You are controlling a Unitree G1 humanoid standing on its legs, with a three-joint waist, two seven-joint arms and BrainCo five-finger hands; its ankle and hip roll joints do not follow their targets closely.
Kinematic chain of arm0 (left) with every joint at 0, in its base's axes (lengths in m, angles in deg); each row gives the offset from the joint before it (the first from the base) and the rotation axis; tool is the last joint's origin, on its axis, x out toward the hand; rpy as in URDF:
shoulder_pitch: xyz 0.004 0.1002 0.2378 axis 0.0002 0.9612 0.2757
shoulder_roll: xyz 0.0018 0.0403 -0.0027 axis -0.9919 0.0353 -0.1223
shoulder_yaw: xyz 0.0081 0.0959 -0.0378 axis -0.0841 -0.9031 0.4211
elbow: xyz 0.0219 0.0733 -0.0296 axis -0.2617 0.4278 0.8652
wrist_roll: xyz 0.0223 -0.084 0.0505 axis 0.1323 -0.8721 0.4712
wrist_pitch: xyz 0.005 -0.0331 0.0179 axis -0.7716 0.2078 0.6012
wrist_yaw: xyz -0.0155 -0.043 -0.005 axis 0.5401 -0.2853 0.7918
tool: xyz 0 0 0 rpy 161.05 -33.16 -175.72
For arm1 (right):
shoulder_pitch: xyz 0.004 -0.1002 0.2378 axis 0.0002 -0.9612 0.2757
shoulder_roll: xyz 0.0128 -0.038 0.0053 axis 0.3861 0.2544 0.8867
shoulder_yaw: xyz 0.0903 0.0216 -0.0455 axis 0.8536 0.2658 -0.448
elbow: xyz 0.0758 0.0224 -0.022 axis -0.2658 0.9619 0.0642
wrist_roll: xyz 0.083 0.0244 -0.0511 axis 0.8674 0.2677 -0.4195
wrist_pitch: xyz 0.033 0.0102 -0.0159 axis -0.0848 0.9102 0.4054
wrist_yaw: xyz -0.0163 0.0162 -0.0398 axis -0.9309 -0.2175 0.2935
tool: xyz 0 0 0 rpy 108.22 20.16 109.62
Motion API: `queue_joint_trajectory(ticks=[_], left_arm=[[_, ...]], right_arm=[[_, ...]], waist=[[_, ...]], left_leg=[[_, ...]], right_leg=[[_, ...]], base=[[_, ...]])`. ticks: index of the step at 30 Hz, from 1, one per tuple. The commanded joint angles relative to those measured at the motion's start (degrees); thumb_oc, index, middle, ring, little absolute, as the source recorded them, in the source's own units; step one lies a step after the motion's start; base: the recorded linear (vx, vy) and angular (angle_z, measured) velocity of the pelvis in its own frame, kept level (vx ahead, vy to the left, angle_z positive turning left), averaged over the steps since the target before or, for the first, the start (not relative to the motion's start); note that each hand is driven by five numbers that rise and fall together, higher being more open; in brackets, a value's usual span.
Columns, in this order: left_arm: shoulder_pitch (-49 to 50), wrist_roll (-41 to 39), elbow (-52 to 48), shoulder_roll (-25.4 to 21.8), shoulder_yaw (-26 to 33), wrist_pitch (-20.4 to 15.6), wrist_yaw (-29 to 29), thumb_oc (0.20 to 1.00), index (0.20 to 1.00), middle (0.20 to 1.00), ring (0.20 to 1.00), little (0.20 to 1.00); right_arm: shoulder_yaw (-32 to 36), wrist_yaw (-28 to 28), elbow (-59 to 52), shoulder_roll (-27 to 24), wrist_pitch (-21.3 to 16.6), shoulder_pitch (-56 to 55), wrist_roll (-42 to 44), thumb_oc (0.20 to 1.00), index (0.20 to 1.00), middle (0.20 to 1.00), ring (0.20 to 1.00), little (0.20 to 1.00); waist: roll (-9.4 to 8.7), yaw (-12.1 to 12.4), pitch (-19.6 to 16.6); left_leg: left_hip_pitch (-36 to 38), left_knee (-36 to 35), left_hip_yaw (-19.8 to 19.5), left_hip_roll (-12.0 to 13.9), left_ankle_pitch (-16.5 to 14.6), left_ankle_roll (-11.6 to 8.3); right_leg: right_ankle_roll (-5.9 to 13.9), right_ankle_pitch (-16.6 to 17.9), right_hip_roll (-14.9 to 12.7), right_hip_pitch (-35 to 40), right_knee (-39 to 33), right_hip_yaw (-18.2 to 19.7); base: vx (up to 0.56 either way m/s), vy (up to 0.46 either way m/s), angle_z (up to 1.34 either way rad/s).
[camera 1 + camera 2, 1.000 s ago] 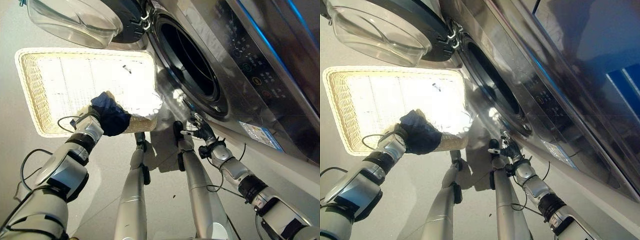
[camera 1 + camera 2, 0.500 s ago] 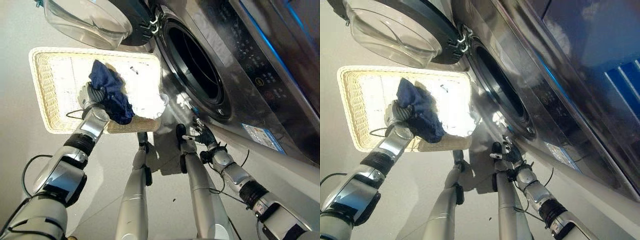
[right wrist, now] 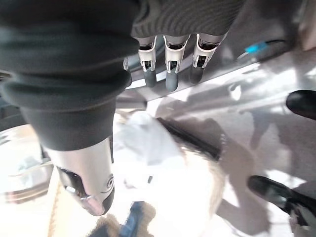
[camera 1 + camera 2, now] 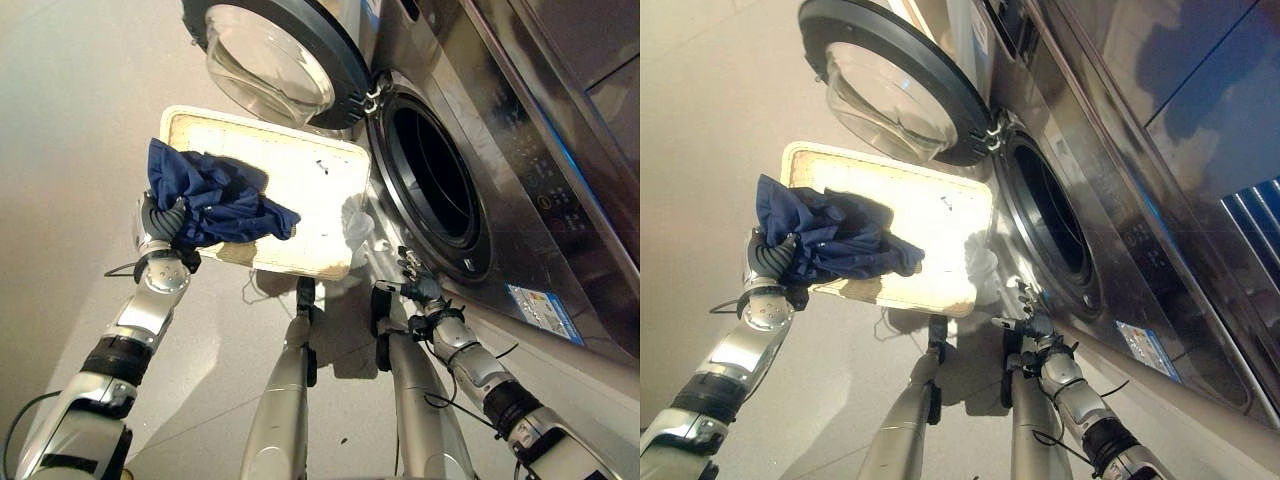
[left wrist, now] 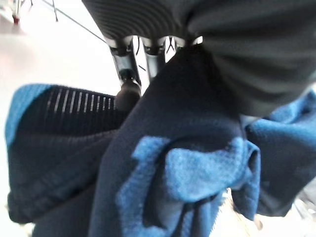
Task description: Put the clothes into the washing machine.
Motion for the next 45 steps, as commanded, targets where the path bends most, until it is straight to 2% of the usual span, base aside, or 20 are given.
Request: queue_joint_trajectory(ticks=[1,5,6,9,10,14,16,19,22,24,26,30,37,45], left_arm=[[-2.0,-0.5,-3.1,-0.9,2.9,-3.0,2.4,0.2,0.2,0.2,0.2,0.2],[2.5,-4.6,-10.9,-4.1,6.6,-4.8,8.8,0.2,0.2,0.2,0.2,0.2],[4.0,-7.7,-15.2,-5.5,8.5,-5.2,11.2,0.2,0.2,0.2,0.2,0.2],[4.9,-11.1,-19.0,-6.2,10.6,-6.3,12.6,0.2,0.2,0.2,0.2,0.2],[5.1,-13.0,-21.2,-6.1,11.9,-6.8,13.4,0.2,0.2,0.2,0.2,0.2],[5.2,-15.6,-23.6,-5.7,13.2,-8.2,13.7,0.2,0.2,0.2,0.2,0.2],[4.2,-19.3,-24.7,-5.3,13.8,-8.7,14.8,0.2,0.2,0.2,0.2,0.2],[3.0,-20.6,-24.9,-4.8,13.5,-6.7,16.9,0.2,0.2,0.2,0.2,0.2],[1.5,-20.7,-22.9,-5.8,12.1,-4.0,19.0,0.2,0.2,0.2,0.2,0.2],[0.7,-21.1,-21.7,-6.3,11.3,-3.0,20.3,0.2,0.2,0.2,0.2,0.2],[-1.0,-20.4,-18.4,-7.1,9.2,-1.5,23.5,0.2,0.2,0.2,0.2,0.2],[-3.0,-20.6,-14.9,-7.7,5.9,0.9,28.7,0.2,0.2,0.2,0.2,0.2],[-7.0,-23.8,-13.2,-6.6,0.7,3.5,33.6,0.2,0.2,0.2,0.2,0.2],[-10.3,-26.9,-15.5,-4.8,-3.5,7.1,36.5,0.2,0.2,0.2,0.2,0.2]], right_arm=[[1.2,-0.8,-1.9,0.2,-3.3,-1.9,-2.0,1.0,1.0,1.0,1.0,1.0],[2.5,-2.5,-0.8,-0.3,-3.6,-2.9,-2.7,1.0,1.0,1.0,1.0,1.0],[2.9,-3.2,-0.2,-0.3,-3.9,-4.3,-2.9,1.0,1.0,1.0,1.0,1.0],[3.0,-3.7,0.6,-0.1,-4.2,-6.0,-3.2,1.0,1.0,1.0,1.0,1.0],[2.9,-4.0,1.1,0.3,-4.0,-6.9,-3.4,1.0,1.0,1.0,1.0,1.0],[2.6,-4.3,1.3,1.0,-3.9,-8.1,-3.2,1.0,1.0,1.0,1.0,1.0],[1.8,-5.2,1.4,2.0,-3.7,-9.2,-3.2,1.0,1.0,1.0,1.0,1.0],[0.8,-7.4,-0.4,2.4,-4.3,-10.6,-4.4,1.0,1.0,1.0,1.0,1.0],[-0.9,-8.2,-5.1,2.0,-6.7,-11.6,-7.6,1.0,1.0,1.0,1.0,1.0],[-1.5,-7.7,-7.2,1.6,-7.1,-11.8,-8.7,1.0,1.0,1.0,1.0,1.0],[-2.7,-5.7,-12.0,0.0,-9.2,-11.1,-10.6,1.0,1.0,1.0,1.0,1.0],[-2.9,-4.5,-19.6,-1.8,-10.1,-8.9,-8.3,1.0,1.0,1.0,1.0,1.0],[-3.5,-4.5,-26.2,-1.2,-9.0,-3.2,-4.0,1.0,1.0,1.0,1.0,1.0],[-5.8,-5.0,-29.3,0.7,-4.7,3.9,0.8,1.0,1.0,1.0,1.0,1.0]], waist=[[0.75,-1.0,-1.0],[1.56,0.2,-1.0],[1.88,0.7,-3.2],[1.93,1.2,-5.7],[1.85,1.4,-7.6],[1.65,1.5,-9.6],[1.46,1.5,-12.0],[1.29,1.1,-14.4],[1.22,0.6,-16.9],[1.2,0.4,-17.6],[1.26,0.0,-18.9],[1.38,-0.5,-20.4],[1.66,-0.6,-21.8],[1.44,0.4,-23.0]], left_leg=[[3.0,5.1,2.0,-6.8,-7.4,2.62],[10.5,2.5,1.6,-6.3,-7.4,2.27],[12.9,1.2,1.4,-6.0,-7.3,1.94],[15.1,-0.1,1.3,-5.8,-7.3,1.63],[16.6,-0.8,1.2,-5.8,-7.4,1.47],[18.1,-1.3,0.8,-5.7,-7.5,1.46],[19.8,-1.7,0.2,-5.6,-7.7,1.53],[21.6,-2.2,0.0,-5.5,-8.0,1.6],[23.2,-2.0,0.1,-5.6,-8.7,1.74],[23.8,-1.9,0.2,-5.6,-9.0,1.85],[24.9,-1.9,0.7,-5.5,-9.5,2.02],[25.7,-1.7,1.3,-5.5,-9.6,2.33],[27.9,-2.8,1.7,-5.5,-9.9,2.56],[28.8,-2.9,2.0,-5.6,-10.1,2.77]], right_leg=[[3.76,7.2,0.5,6.9,-14.5,1.5],[4.25,6.2,-0.2,14.9,-15.8,0.8],[4.46,5.9,-0.7,17.7,-17.0,0.2],[4.58,5.8,-0.9,20.8,-18.9,-0.4],[4.66,5.8,-0.9,22.8,-20.0,-0.6],[4.65,5.7,-0.9,24.7,-21.0,-0.7],[4.57,5.5,-0.9,26.8,-21.6,-0.5],[4.58,5.4,-0.8,28.8,-22.3,-0.2],[4.84,5.5,-1.0,30.8,-23.2,0.2],[4.97,5.5,-1.0,31.4,-23.6,0.3],[5.27,5.7,-1.1,32.4,-24.2,0.4],[5.53,6.4,-1.1,33.1,-24.7,0.9],[5.72,6.4,-1.2,35.3,-26.1,0.6],[5.69,6.3,-1.5,36.8,-26.7,-0.5]], base=[[0.0,0.0,0.0],[0.03,-0.022,0.13],[0.11,-0.035,0.29],[0.13,-0.047,0.27],[0.15,-0.042,0.32],[0.1,-0.018,0.12],[0.14,-0.007,0.01],[0.14,0.004,0.0],[0.13,0.014,-0.01],[0.11,0.012,-0.01],[0.11,0.016,-0.01],[0.05,0.017,-0.02],[0.05,0.017,-0.05],[0.03,0.002,0.02]])
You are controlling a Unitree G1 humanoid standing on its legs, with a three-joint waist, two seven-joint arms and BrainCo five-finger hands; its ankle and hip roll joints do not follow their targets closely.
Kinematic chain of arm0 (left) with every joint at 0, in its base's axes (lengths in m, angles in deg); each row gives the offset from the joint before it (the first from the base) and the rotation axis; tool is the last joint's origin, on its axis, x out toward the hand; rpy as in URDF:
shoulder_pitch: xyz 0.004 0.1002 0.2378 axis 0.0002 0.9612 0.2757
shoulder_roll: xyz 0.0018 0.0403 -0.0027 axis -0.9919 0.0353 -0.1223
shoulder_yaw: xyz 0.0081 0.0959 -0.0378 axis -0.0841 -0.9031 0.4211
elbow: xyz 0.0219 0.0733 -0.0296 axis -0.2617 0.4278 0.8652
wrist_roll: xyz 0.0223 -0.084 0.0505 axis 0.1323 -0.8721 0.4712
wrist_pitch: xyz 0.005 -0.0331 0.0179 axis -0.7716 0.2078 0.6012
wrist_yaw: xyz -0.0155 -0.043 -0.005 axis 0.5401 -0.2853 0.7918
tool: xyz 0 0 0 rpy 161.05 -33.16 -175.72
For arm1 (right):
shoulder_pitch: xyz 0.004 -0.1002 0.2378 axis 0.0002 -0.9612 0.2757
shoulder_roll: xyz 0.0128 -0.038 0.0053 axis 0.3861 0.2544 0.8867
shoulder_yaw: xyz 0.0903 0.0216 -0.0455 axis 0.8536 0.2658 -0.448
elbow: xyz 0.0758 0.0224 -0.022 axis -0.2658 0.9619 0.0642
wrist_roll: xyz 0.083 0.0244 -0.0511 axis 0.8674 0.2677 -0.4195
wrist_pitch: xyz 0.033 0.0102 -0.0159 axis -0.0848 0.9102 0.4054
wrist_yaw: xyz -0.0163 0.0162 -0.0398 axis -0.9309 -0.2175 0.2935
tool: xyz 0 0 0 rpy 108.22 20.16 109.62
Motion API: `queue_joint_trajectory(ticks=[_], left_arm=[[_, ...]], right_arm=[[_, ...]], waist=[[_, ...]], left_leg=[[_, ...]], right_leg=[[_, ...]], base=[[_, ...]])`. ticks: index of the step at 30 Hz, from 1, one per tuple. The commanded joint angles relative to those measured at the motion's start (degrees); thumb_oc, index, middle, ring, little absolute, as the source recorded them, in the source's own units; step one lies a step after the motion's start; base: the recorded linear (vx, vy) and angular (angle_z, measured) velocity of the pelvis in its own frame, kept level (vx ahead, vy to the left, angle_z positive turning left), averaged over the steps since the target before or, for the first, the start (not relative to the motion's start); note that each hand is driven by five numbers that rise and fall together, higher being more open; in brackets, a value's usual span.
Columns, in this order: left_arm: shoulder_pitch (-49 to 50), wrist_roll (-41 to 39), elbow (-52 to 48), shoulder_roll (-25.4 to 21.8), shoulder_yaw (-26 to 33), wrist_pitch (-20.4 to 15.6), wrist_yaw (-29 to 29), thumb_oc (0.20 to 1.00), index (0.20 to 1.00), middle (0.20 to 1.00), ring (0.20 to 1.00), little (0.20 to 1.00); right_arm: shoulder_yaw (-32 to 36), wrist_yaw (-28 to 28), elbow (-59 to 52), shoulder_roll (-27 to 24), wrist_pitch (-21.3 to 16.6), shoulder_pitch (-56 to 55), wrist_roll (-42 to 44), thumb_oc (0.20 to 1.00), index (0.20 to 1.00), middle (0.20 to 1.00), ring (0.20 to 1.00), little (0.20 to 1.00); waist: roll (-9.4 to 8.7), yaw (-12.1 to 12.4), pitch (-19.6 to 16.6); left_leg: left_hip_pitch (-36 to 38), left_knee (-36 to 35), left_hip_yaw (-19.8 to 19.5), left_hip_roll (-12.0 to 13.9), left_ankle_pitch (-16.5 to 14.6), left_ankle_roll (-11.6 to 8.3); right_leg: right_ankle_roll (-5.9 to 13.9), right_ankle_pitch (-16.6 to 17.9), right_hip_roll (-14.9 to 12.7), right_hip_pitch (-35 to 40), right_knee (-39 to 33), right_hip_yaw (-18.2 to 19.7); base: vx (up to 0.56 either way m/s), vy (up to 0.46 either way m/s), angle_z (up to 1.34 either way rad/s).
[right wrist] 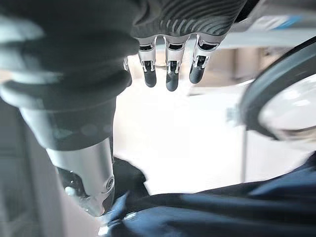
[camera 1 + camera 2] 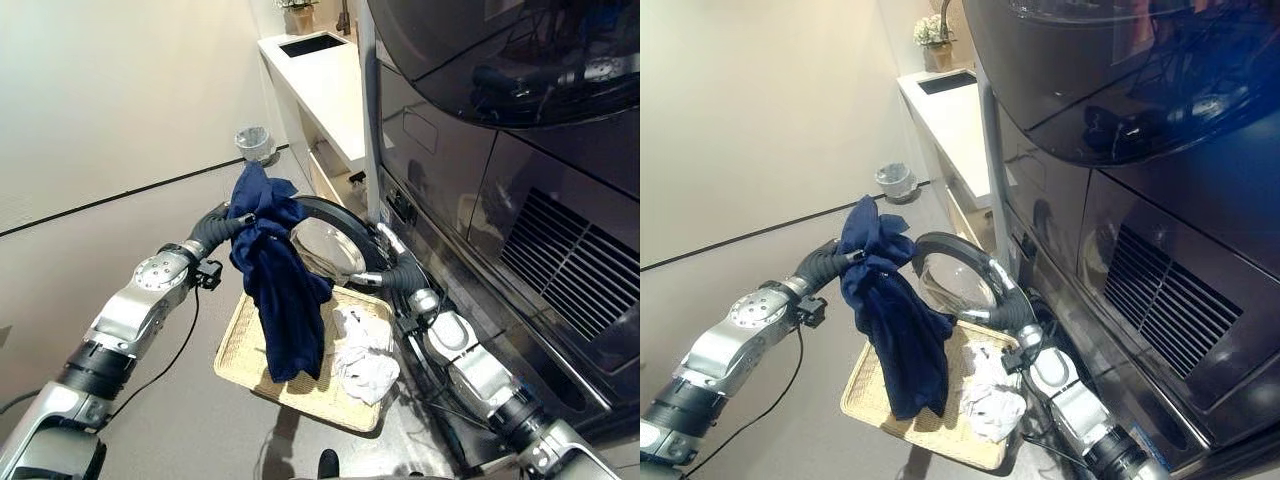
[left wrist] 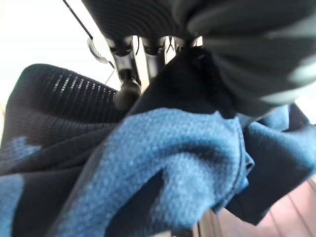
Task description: Put the clothes into the washing machine.
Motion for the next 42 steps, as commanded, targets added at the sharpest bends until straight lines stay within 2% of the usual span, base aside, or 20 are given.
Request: queue_joint_trajectory(ticks=[1,8,11,22,29,34,37,40,41,42], left_arm=[[-8.0,-1.9,-2.9,0.4,-1.3,-0.5,1.3,0.2,0.2,0.2,0.2,0.2],[-9.3,-3.7,-7.9,-0.4,-3.4,-0.1,3.0,0.2,0.2,0.2,0.2,0.2],[-9.5,-5.7,-10.7,-0.8,-3.8,0.5,2.9,0.2,0.2,0.2,0.2,0.2],[-7.2,-10.8,-17.1,0.3,-6.5,1.6,5.8,0.2,0.2,0.2,0.2,0.2],[-4.5,-18.2,-18.3,3.7,-10.0,5.2,8.5,0.2,0.2,0.2,0.2,0.2],[-2.0,-15.9,-17.3,7.1,-11.6,6.3,8.4,0.2,0.2,0.2,0.2,0.2],[-1.3,-14.6,-16.7,7.9,-12.2,6.9,7.6,0.2,0.2,0.2,0.2,0.2],[-0.2,-14.1,-15.8,8.3,-12.3,7.4,6.2,0.2,0.2,0.2,0.2,0.2],[0.0,-14.2,-15.8,8.4,-12.2,7.5,5.9,0.2,0.2,0.2,0.2,0.2],[0.4,-14.6,-15.6,8.4,-12.2,7.6,5.1,0.2,0.2,0.2,0.2,0.2]], right_arm=[[-3.5,-1.6,-4.8,2.1,0.4,4.5,3.9,1.0,1.0,1.0,1.0,1.0],[-8.6,-9.6,-3.0,2.5,7.6,3.7,12.8,1.0,1.0,1.0,1.0,1.0],[-10.3,-10.9,-2.0,2.9,8.8,2.4,14.5,1.0,1.0,1.0,1.0,1.0],[-13.6,-14.4,-0.2,6.0,10.1,-1.7,24.5,1.0,1.0,1.0,1.0,1.0],[-14.8,-10.6,0.3,7.2,6.9,-1.5,25.4,1.0,1.0,1.0,1.0,1.0],[-15.0,-8.9,0.6,8.9,5.5,-1.2,27.6,1.0,1.0,1.0,1.0,1.0],[-15.2,-8.8,0.3,9.3,6.4,-1.0,30.3,1.0,1.0,1.0,1.0,1.0],[-15.4,-10.2,-0.4,9.4,10.0,-1.5,34.1,1.0,1.0,1.0,1.0,1.0],[-15.5,-10.5,-0.6,9.3,10.9,-1.4,34.8,1.0,1.0,1.0,1.0,1.0],[-15.9,-11.6,-0.3,9.2,13.5,-2.0,36.4,0.495,0.495,0.495,0.495,0.495]], waist=[[-4.19,0.0,-2.9],[-4.94,0.7,-3.7],[-5.12,0.9,-3.9],[-5.42,1.0,-3.1],[-5.38,0.8,-3.1],[-5.33,0.7,-3.0],[-5.3,0.6,-2.9],[-5.31,0.4,-2.9],[-5.36,0.4,-2.8],[-5.4,0.4,-2.8]], left_leg=[[2.4,2.5,1.9,-6.6,-7.3,1.93],[2.8,1.9,2.4,-6.6,-7.2,2.08],[2.9,1.7,2.6,-6.5,-7.2,2.14],[3.1,1.6,2.9,-6.6,-7.2,2.4],[3.4,1.2,3.7,-6.5,-7.1,2.52],[3.5,1.2,4.1,-6.5,-7.1,2.7],[3.6,1.1,4.1,-6.6,-7.1,2.79],[4.2,0.7,3.9,-6.6,-7.6,2.9],[3.6,1.0,4.1,-6.7,-7.0,2.92],[3.6,0.9,4.1,-6.6,-6.9,2.91]], right_leg=[[4.17,8.4,-2.5,5.1,-13.8,1.1],[4.3,8.2,-2.5,5.7,-14.1,0.3],[4.34,8.1,-2.4,5.8,-14.2,0.1],[4.18,8.3,-2.1,5.7,-14.2,0.2],[4.13,8.6,-1.9,5.8,-14.7,0.5],[4.0,8.7,-1.8,5.7,-14.8,0.6],[3.95,8.8,-1.8,5.8,-14.9,0.6],[3.94,8.0,-1.7,6.1,-14.7,1.0],[3.85,8.7,-1.7,5.7,-14.8,1.0],[3.86,8.7,-1.7,5.7,-14.8,1.1]], base=[[0.02,-0.005,0.03],[0.01,-0.016,0.06],[0.0,-0.006,0.02],[0.0,0.0,0.0],[0.01,0.001,-0.02],[0.0,0.0,0.0],[0.01,0.003,-0.01],[0.03,0.009,-0.07],[0.01,0.011,-0.12],[0.01,0.01,-0.1]])
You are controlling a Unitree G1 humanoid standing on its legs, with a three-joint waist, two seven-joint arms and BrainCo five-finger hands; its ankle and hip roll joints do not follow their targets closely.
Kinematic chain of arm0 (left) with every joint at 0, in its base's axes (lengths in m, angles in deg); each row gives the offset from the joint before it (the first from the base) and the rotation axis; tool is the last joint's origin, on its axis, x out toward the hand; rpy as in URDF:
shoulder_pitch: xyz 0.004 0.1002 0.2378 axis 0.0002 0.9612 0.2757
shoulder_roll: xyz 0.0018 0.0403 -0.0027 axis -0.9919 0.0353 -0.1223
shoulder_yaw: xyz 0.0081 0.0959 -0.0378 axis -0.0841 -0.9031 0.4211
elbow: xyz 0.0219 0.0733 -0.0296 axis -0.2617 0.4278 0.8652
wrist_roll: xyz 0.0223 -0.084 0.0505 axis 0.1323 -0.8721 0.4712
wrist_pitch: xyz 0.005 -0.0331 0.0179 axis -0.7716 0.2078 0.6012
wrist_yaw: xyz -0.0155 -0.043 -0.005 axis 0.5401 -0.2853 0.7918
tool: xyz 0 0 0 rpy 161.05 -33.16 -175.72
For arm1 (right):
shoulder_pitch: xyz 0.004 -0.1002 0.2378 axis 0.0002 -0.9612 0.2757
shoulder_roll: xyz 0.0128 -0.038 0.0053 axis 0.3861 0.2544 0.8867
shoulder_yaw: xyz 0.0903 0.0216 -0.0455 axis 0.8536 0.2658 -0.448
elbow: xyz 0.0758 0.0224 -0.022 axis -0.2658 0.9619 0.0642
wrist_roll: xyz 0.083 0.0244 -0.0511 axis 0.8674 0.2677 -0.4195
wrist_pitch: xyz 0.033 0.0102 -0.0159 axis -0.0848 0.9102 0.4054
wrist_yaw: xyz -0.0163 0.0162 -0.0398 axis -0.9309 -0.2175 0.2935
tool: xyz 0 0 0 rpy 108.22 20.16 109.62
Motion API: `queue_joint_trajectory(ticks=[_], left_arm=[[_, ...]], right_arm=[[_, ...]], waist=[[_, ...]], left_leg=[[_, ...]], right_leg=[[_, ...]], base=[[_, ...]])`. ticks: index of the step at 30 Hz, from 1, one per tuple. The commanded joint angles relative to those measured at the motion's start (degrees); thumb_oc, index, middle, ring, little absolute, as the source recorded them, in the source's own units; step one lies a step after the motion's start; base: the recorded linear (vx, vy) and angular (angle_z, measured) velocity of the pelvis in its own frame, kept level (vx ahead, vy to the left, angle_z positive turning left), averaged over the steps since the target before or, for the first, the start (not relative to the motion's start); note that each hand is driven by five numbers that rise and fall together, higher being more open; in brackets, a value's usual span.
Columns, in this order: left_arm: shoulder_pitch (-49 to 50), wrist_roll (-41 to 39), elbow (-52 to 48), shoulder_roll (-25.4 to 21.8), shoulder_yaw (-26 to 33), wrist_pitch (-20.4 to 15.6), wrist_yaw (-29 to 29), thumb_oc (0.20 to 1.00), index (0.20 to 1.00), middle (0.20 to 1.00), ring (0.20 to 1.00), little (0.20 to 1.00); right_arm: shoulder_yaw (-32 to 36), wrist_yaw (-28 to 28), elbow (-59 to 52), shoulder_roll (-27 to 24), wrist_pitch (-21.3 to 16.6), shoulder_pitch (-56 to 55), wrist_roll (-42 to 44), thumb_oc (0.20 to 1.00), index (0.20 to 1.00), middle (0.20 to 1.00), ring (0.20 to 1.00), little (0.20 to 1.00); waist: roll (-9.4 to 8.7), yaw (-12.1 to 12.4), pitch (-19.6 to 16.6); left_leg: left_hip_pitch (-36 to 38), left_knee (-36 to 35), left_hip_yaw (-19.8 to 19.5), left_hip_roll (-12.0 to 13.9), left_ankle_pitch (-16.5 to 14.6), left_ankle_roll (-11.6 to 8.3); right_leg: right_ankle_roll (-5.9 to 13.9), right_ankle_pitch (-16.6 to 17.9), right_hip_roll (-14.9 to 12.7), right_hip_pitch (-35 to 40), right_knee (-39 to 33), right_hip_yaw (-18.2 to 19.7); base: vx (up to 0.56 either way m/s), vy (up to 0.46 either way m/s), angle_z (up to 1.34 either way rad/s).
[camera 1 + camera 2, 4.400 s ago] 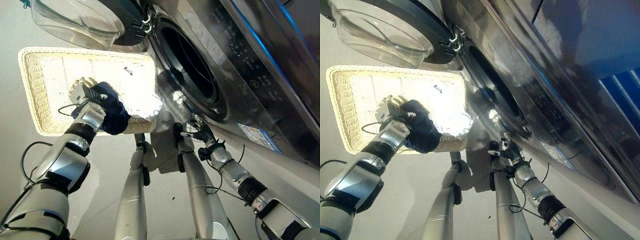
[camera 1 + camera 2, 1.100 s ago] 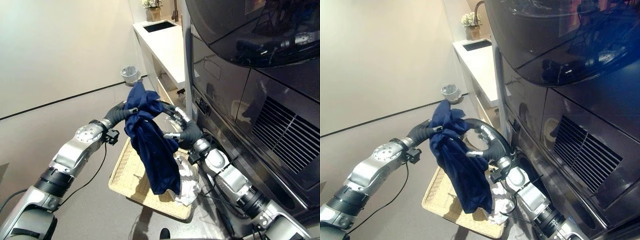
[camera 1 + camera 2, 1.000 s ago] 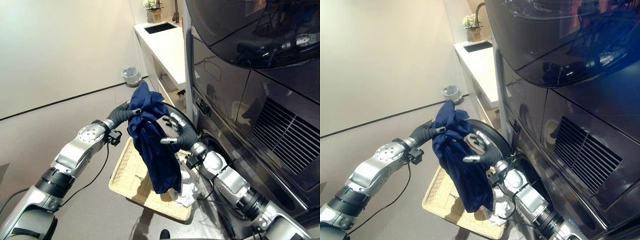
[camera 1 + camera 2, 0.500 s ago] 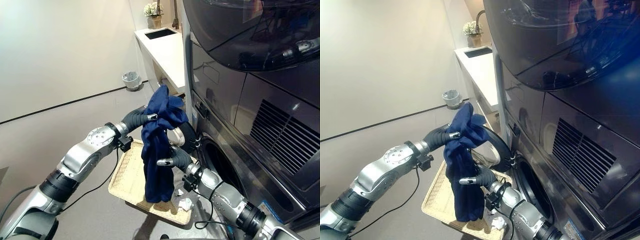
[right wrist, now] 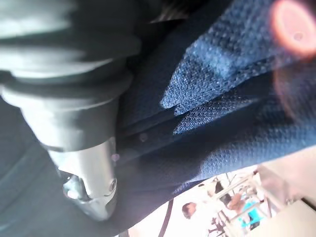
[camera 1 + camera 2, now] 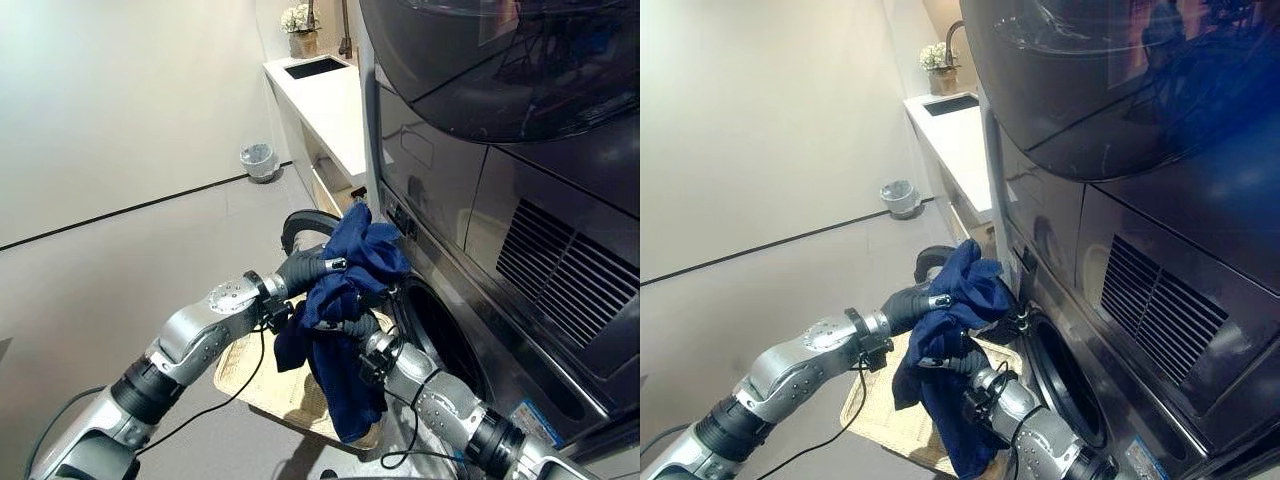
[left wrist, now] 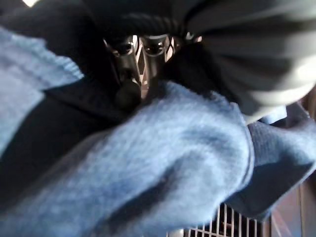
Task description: Put the clothes into the washing machine.
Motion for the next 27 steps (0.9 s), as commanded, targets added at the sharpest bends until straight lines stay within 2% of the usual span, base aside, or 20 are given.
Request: queue_joint_trajectory(ticks=[1,2,6,11,12,13,14,15,16,18,20,23,25,27], left_arm=[[-1.9,0.5,-0.3,0.7,0.9,-1.0,-1.8,0.2,0.2,0.2,0.2,0.2],[-1.7,0.1,-0.3,0.6,1.0,-0.9,-2.4,0.2,0.2,0.2,0.2,0.2],[-0.1,1.6,0.0,0.4,2.3,-2.1,-6.1,0.2,0.2,0.2,0.2,0.2],[1.6,4.6,1.2,-0.3,5.2,-4.3,-14.1,0.2,0.2,0.2,0.2,0.2],[2.3,8.0,1.8,-0.4,6.2,-4.7,-15.5,0.2,0.2,0.2,0.2,0.2],[3.3,9.3,2.9,-1.0,7.9,-4.5,-18.0,0.247,0.247,0.247,0.247,0.247],[3.8,13.6,3.8,-0.9,8.8,-4.5,-18.8,0.517,0.517,0.517,0.517,0.517],[4.0,15.0,4.1,-1.1,9.1,-4.7,-19.0,1.0,1.0,1.0,1.0,1.0],[4.5,15.9,5.7,-2.1,10.1,-4.1,-20.6,1.0,1.0,1.0,1.0,1.0],[6.0,24.4,8.2,-2.5,11.7,-4.8,-21.1,1.0,1.0,1.0,1.0,1.0],[6.3,26.4,10.8,-2.7,12.2,-5.4,-21.9,1.0,1.0,1.0,1.0,1.0],[7.0,30.5,15.1,-3.0,12.4,-5.1,-25.9,1.0,1.0,1.0,1.0,1.0],[7.9,30.0,17.5,-2.0,12.4,-4.5,-27.9,1.0,1.0,1.0,1.0,1.0],[8.9,31.6,19.2,-1.3,12.3,-5.3,-30.0,1.0,1.0,1.0,1.0,1.0]], right_arm=[[-0.5,-3.1,-3.0,5.7,2.9,1.6,5.3,0.373,0.373,0.373,0.373,0.373],[-0.6,-3.9,-3.0,5.6,4.0,1.3,6.0,0.2,0.2,0.2,0.2,0.2],[-0.8,-7.8,-3.7,4.7,7.7,-0.7,8.7,0.2,0.2,0.2,0.2,0.2],[-0.3,-10.2,-6.1,2.7,9.1,-1.6,8.3,0.2,0.2,0.2,0.2,0.2],[0.1,-10.5,-6.3,2.2,9.0,-1.9,8.6,0.2,0.2,0.2,0.2,0.2],[1.5,-10.4,-7.2,1.4,9.2,-2.6,9.8,0.2,0.2,0.2,0.2,0.2],[2.1,-10.5,-7.3,1.0,8.6,-2.9,10.2,0.2,0.2,0.2,0.2,0.2],[2.4,-10.6,-7.4,0.9,8.5,-3.0,10.4,0.2,0.2,0.2,0.2,0.2],[3.7,-9.6,-8.4,0.4,7.7,-3.3,12.3,0.2,0.2,0.2,0.2,0.2],[5.8,-8.1,-9.3,-0.2,4.5,-3.9,14.5,0.2,0.2,0.2,0.2,0.2],[7.3,-6.0,-10.4,-0.4,1.5,-3.4,15.1,0.2,0.2,0.2,0.2,0.2],[11.9,-3.5,-11.8,-1.1,-5.4,-1.8,14.6,0.2,0.2,0.2,0.2,0.2],[13.9,-2.0,-11.8,-1.1,-9.1,-1.5,13.0,0.2,0.2,0.2,0.2,0.2],[15.5,-1.6,-11.4,-1.3,-10.5,-1.5,12.2,0.2,0.2,0.2,0.2,0.2]], waist=[[-5.33,0.4,0.3],[-5.35,0.4,0.4],[-5.59,0.4,0.6],[-5.8,0.3,1.2],[-5.85,0.3,1.3],[-5.91,0.2,1.6],[-5.92,0.2,1.7],[-5.91,0.2,1.8],[-5.89,0.0,2.2],[-5.79,-0.2,2.8],[-5.6,-0.5,4.0],[-5.04,-1.5,7.7],[-4.93,-1.9,9.3],[-4.86,-2.1,10.4]], left_leg=[[3.2,1.3,2.2,-6.9,-7.3,2.69],[3.3,1.3,2.2,-6.9,-7.3,2.7],[3.3,1.3,2.2,-6.8,-7.2,2.75],[3.1,1.3,2.1,-6.8,-7.0,2.71],[3.0,1.4,2.1,-6.8,-6.9,2.68],[2.8,1.5,2.1,-6.8,-6.9,2.65],[2.7,1.6,2.1,-6.8,-6.9,2.66],[2.7,1.6,2.1,-6.8,-6.9,2.64],[2.5,1.6,1.9,-6.8,-6.8,2.64],[1.9,2.1,2.0,-6.7,-6.8,2.62],[1.1,2.4,1.9,-6.7,-6.7,2.65],[-1.0,2.9,2.0,-6.7,-6.3,2.66],[-1.9,3.2,2.1,-6.7,-6.2,2.71],[-2.4,3.4,2.2,-6.7,-6.1,2.67]], right_leg=[[3.9,7.8,-1.9,5.1,-13.5,1.0],[3.88,7.7,-1.9,5.3,-13.5,1.0],[3.83,7.7,-1.8,5.3,-13.4,1.0],[3.78,7.6,-1.8,5.1,-13.1,1.2],[3.8,7.5,-1.8,5.1,-13.1,1.2],[3.84,7.6,-1.8,4.9,-13.0,1.2],[3.85,7.6,-1.9,4.8,-13.0,1.2],[3.85,7.6,-1.9,4.8,-12.9,1.2],[3.91,7.7,-1.9,4.5,-12.8,1.4],[3.88,7.7,-1.9,3.9,-12.5,1.6],[3.8,7.7,-1.9,3.1,-12.2,1.9],[3.72,7.7,-2.1,0.5,-11.0,2.7],[3.69,7.8,-2.1,-0.5,-10.6,3.1],[3.76,7.8,-2.2,-1.1,-10.4,3.4]], base=[[0.06,0.008,-0.08],[0.06,0.003,-0.03],[0.0,0.0,0.0],[0.0,0.0,0.0],[0.0,0.0,0.0],[0.0,0.0,0.0],[0.01,0.007,-0.04],[0.0,0.005,-0.03],[0.0,0.003,-0.03],[-0.05,0.017,-0.06],[-0.13,0.027,-0.12],[-0.2,0.02,-0.17],[-0.15,-0.003,-0.12],[-0.1,-0.015,-0.05]])
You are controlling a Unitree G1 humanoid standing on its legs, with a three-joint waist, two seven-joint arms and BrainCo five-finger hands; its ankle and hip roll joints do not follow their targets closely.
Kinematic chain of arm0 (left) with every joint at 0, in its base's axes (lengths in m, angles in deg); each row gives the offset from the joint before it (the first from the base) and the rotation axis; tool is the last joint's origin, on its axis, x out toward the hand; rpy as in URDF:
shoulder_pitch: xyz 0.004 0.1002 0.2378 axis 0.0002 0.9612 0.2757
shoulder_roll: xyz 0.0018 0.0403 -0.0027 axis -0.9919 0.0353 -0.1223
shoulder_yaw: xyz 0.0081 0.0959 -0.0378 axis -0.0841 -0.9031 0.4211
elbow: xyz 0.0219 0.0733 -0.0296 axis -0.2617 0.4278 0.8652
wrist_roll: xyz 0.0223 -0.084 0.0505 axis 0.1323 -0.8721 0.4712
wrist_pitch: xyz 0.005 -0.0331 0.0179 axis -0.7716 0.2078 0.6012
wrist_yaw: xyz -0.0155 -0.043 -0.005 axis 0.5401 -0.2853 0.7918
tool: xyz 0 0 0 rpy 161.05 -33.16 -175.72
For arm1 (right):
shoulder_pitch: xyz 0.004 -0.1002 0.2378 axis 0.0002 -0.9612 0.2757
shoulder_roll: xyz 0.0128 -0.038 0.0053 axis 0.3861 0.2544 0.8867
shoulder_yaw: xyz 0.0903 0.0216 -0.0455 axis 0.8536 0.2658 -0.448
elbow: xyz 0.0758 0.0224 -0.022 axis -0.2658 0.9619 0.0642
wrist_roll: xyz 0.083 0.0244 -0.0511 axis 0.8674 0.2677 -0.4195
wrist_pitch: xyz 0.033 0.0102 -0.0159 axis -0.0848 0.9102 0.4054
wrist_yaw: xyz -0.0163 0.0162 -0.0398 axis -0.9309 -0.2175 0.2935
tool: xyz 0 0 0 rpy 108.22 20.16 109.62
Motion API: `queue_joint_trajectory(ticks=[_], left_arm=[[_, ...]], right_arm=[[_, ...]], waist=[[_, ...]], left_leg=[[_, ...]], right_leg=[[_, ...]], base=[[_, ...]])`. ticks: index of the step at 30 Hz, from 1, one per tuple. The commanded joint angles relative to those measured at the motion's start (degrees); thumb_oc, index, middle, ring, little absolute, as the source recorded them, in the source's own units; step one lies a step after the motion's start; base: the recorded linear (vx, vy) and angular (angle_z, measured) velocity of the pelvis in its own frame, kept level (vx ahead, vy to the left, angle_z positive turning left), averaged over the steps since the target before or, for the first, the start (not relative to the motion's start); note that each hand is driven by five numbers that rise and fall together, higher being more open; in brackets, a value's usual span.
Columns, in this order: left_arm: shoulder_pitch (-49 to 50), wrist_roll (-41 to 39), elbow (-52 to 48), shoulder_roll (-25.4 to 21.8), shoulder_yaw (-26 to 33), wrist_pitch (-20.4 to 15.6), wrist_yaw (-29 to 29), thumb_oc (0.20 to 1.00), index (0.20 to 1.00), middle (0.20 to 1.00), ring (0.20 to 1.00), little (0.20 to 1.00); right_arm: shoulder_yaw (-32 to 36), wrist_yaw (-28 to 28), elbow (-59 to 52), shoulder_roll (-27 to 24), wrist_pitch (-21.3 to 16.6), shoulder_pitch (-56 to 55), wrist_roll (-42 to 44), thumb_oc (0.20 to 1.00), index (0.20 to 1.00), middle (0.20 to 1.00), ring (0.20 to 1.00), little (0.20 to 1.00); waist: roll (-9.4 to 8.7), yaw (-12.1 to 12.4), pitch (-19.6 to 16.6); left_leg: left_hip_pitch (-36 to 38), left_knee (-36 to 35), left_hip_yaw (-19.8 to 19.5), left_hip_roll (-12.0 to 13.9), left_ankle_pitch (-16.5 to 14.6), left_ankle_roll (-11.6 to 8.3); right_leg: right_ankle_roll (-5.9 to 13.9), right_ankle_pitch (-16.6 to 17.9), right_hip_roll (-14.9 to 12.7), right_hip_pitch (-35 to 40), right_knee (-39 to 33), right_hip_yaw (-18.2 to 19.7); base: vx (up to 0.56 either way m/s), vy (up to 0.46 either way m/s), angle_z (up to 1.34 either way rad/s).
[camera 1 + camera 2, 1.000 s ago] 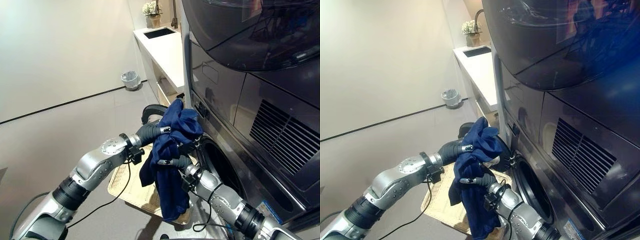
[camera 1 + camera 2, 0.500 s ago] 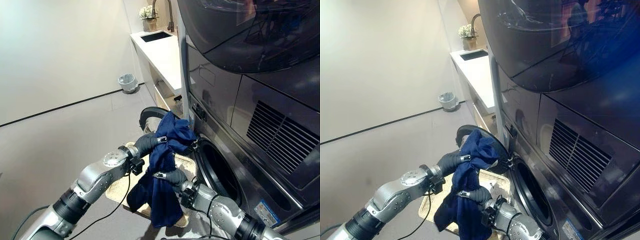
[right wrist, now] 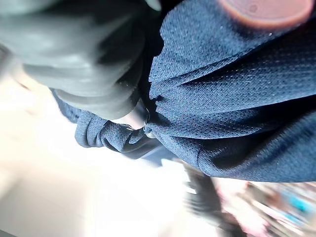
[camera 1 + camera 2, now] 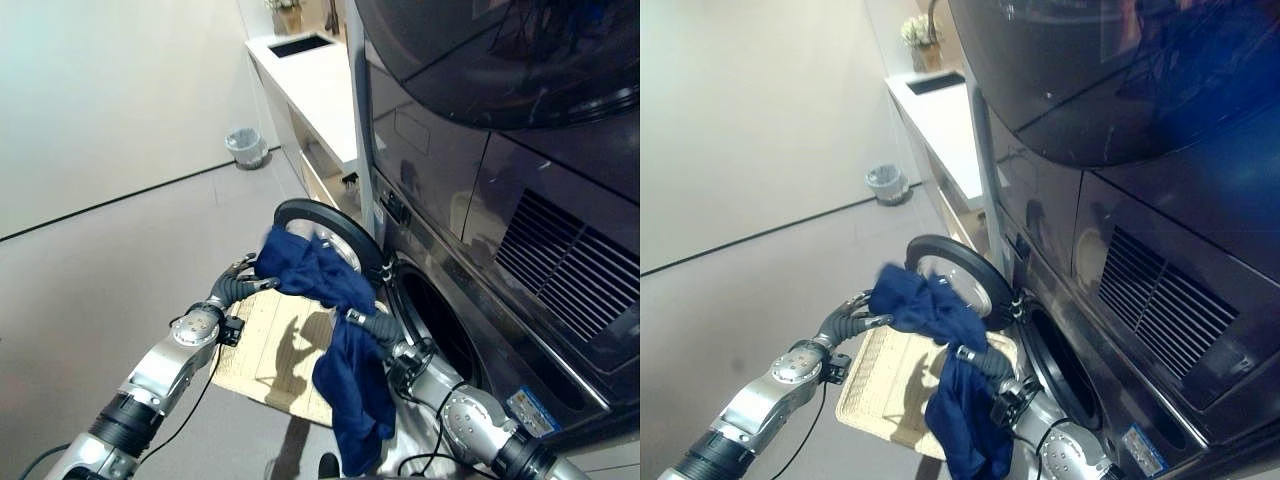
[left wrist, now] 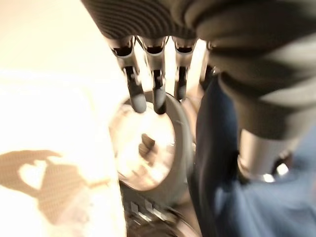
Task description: Put the clothes into the washing machine.
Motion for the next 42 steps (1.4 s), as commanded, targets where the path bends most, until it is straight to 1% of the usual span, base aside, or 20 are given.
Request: queue_joint_trajectory(ticks=[1,3,4,9,10,11,12,13,17,22,27,30,32,33,34,36,37,39,40,42], left_arm=[[-1.5,3.3,2.2,-1.2,3.3,-3.2,-6.4,1.0,1.0,1.0,1.0,1.0],[-0.7,4.7,4.1,-0.2,3.6,-3.8,-7.8,1.0,1.0,1.0,1.0,1.0],[0.7,5.0,7.6,0.5,3.9,-6.1,-12.4,1.0,1.0,1.0,1.0,1.0],[3.3,1.8,15.6,2.9,6.1,-13.5,-17.2,1.0,1.0,1.0,1.0,1.0],[3.6,1.4,18.7,4.4,6.3,-17.3,-17.2,1.0,1.0,1.0,1.0,1.0],[3.4,1.4,19.3,4.6,6.3,-17.9,-17.2,1.0,1.0,1.0,1.0,1.0],[3.3,0.8,21.0,5.2,6.0,-20.5,-17.4,1.0,1.0,1.0,1.0,1.0],[3.2,0.8,21.6,5.5,6.0,-21.4,-17.5,1.0,1.0,1.0,1.0,1.0],[1.1,-1.0,27.1,8.0,4.1,-29.3,-15.9,1.0,1.0,1.0,1.0,1.0],[-1.6,-1.9,29.5,10.2,1.3,-32.9,-13.5,1.0,1.0,1.0,1.0,1.0],[-3.7,-3.1,28.1,12.4,-2.7,-32.8,-13.2,1.0,1.0,1.0,1.0,1.0],[-3.7,-3.8,25.7,13.0,-5.2,-32.5,-13.4,1.0,1.0,1.0,1.0,1.0],[-3.5,-3.6,24.1,13.3,-6.7,-32.6,-13.8,1.0,1.0,1.0,1.0,1.0],[-3.4,-3.8,23.8,13.3,-7.3,-32.8,-14.0,1.0,1.0,1.0,1.0,1.0],[-2.9,-4.3,23.3,13.3,-8.1,-33.3,-14.1,1.0,1.0,1.0,1.0,1.0],[-2.6,-4.2,22.5,13.1,-8.8,-33.3,-14.1,1.0,1.0,1.0,1.0,1.0],[-1.9,-4.9,21.6,12.4,-9.4,-33.4,-13.9,1.0,1.0,1.0,1.0,1.0],[-1.5,-5.5,21.0,11.7,-9.5,-33.4,-13.6,1.0,1.0,1.0,1.0,1.0],[-1.1,-5.7,20.9,11.3,-9.6,-33.5,-13.2,1.0,1.0,1.0,1.0,1.0],[0.2,-6.7,20.6,9.7,-9.4,-33.9,-12.1,1.0,1.0,1.0,1.0,1.0]], right_arm=[[3.2,1.6,-7.8,3.3,-8.1,4.5,-1.4,0.2,0.2,0.2,0.2,0.2],[4.1,2.3,-7.3,3.0,-8.6,4.3,-2.7,0.2,0.2,0.2,0.2,0.2],[5.5,3.3,-5.3,2.4,-9.6,4.3,-5.3,0.2,0.2,0.2,0.2,0.2],[8.3,4.4,2.2,0.7,-13.2,5.3,-13.0,0.2,0.2,0.2,0.2,0.2],[8.9,4.6,5.5,0.8,-13.7,6.6,-15.0,0.2,0.2,0.2,0.2,0.2],[9.1,4.8,6.2,0.8,-13.7,7.0,-15.3,0.2,0.2,0.2,0.2,0.2],[9.1,5.0,8.3,0.5,-14.0,8.4,-15.8,0.2,0.2,0.2,0.2,0.2],[9.2,4.8,9.2,0.5,-14.1,9.0,-15.8,0.2,0.2,0.2,0.2,0.2],[9.6,4.7,19.7,-0.5,-14.5,15.6,-15.3,0.2,0.2,0.2,0.2,0.2],[12.4,5.2,28.4,-1.3,-15.5,23.9,-10.2,0.2,0.2,0.2,0.2,0.2],[16.3,6.3,35.9,-1.9,-15.5,31.6,-6.3,0.2,0.2,0.2,0.2,0.2],[19.5,8.4,38.0,-2.7,-20.4,35.7,-1.4,0.2,0.2,0.2,0.2,0.2],[22.8,10.8,38.5,-2.9,-26.6,38.8,2.1,0.2,0.2,0.2,0.2,0.2],[24.0,11.4,38.6,-3.1,-28.2,39.9,3.2,0.2,0.2,0.2,0.2,0.2],[26.1,12.2,38.4,-3.4,-32.6,41.4,5.3,0.2,0.2,0.2,0.2,0.2],[27.8,12.1,38.1,-4.0,-36.4,42.9,8.7,0.2,0.2,0.2,0.2,0.2],[29.8,11.8,38.0,-5.3,-40.1,44.3,12.7,0.2,0.2,0.2,0.2,0.2],[32.2,9.6,37.7,-6.7,-43.1,45.7,19.1,0.2,0.2,0.2,0.2,0.2],[33.1,8.9,37.6,-7.4,-44.7,45.7,22.0,0.2,0.2,0.2,0.2,0.2],[37.4,6.8,36.6,-10.6,-50.8,46.5,32.1,0.2,0.2,0.2,0.2,0.2]], waist=[[-5.23,-2.0,5.3],[-5.26,-2.1,6.0],[-5.24,-2.4,8.0],[-4.97,-2.4,12.7],[-4.8,-2.2,14.6],[-4.76,-2.2,14.9],[-4.65,-2.0,16.0],[-4.6,-2.0,16.4],[-3.75,-0.8,16.7],[-2.1,0.5,16.7],[0.64,1.8,16.7],[2.67,2.6,16.7],[4.12,3.1,16.7],[4.56,3.2,16.7],[5.31,3.3,16.7],[5.86,3.6,16.7],[6.33,3.6,16.7],[6.74,3.8,16.7],[6.73,3.7,16.7],[6.71,3.4,16.7]], left_leg=[[1.4,3.1,0.3,-6.7,-6.1,2.11],[1.0,3.3,0.3,-6.7,-6.1,2.11],[-0.1,3.7,0.6,-6.5,-6.0,2.06],[-3.7,5.4,1.1,-6.2,-5.8,1.78],[-5.3,6.2,1.1,-6.3,-5.7,1.69],[-5.6,6.3,1.0,-6.3,-5.6,1.67],[-6.6,6.8,0.9,-6.3,-5.5,1.53],[-7.0,7.0,0.9,-6.3,-5.5,1.5],[-14.0,8.5,0.3,-6.7,-4.6,1.25],[-20.6,11.4,0.2,-7.7,-4.2,1.04],[-26.7,14.5,0.1,-8.9,-4.0,1.08],[-29.4,15.3,0.6,-8.9,-3.7,1.23],[-30.7,15.4,1.0,-8.8,-3.5,1.37],[-31.2,15.4,1.1,-8.7,-3.5,1.39],[-31.5,15.3,1.2,-8.8,-3.4,1.43],[-31.7,15.0,1.2,-8.7,-3.2,1.46],[-31.3,14.6,1.3,-8.7,-3.6,1.47],[-31.9,14.1,1.4,-8.5,-2.8,1.5],[-31.4,14.0,1.4,-8.5,-3.4,1.49],[-31.9,13.7,1.7,-8.1,-2.9,1.57]], right_leg=[[3.42,7.2,-2.0,4.7,-11.7,1.4],[3.47,7.2,-2.0,4.3,-11.5,1.5],[3.45,7.4,-2.1,2.9,-11.0,2.0],[3.29,7.5,-2.4,-0.5,-9.7,2.4],[3.04,7.5,-2.4,-2.0,-8.9,2.5],[2.97,7.6,-2.4,-2.3,-8.7,2.5],[2.87,7.6,-2.4,-3.3,-8.2,2.5],[2.83,7.6,-2.4,-3.8,-8.0,2.5],[2.51,7.8,-2.5,-11.4,-5.5,1.7],[2.11,7.4,-2.6,-18.5,-1.9,0.7],[1.71,6.5,-3.1,-25.3,2.4,-0.7],[1.45,5.5,-3.2,-29.0,5.4,-1.4],[1.29,4.8,-3.1,-31.1,7.2,-1.9],[1.27,4.6,-3.1,-31.8,7.7,-1.9],[1.22,4.2,-3.0,-32.3,8.3,-1.9],[1.23,3.9,-2.9,-32.8,8.7,-1.9],[1.24,3.1,-2.9,-32.8,9.0,-1.9],[1.19,3.8,-2.6,-33.5,8.7,-2.0],[1.28,3.0,-2.6,-33.2,9.1,-2.0],[1.32,3.6,-2.3,-33.6,9.0,-2.1]], base=[[-0.11,-0.02,-0.06],[-0.1,-0.022,-0.02],[-0.15,-0.023,-0.03],[-0.15,-0.036,-0.1],[-0.14,-0.051,0.0],[-0.13,-0.048,0.0],[-0.07,-0.031,-0.01],[-0.1,-0.055,0.0],[-0.06,-0.048,-0.01],[-0.01,-0.005,-0.01],[0.02,0.015,0.04],[0.04,0.01,0.06],[0.04,-0.007,0.04],[0.05,0.001,0.05],[0.03,0.0,0.06],[0.04,-0.011,0.05],[0.06,-0.018,0.02],[0.0,0.0,0.0],[0.02,-0.044,0.01],[0.02,-0.071,0.03]])
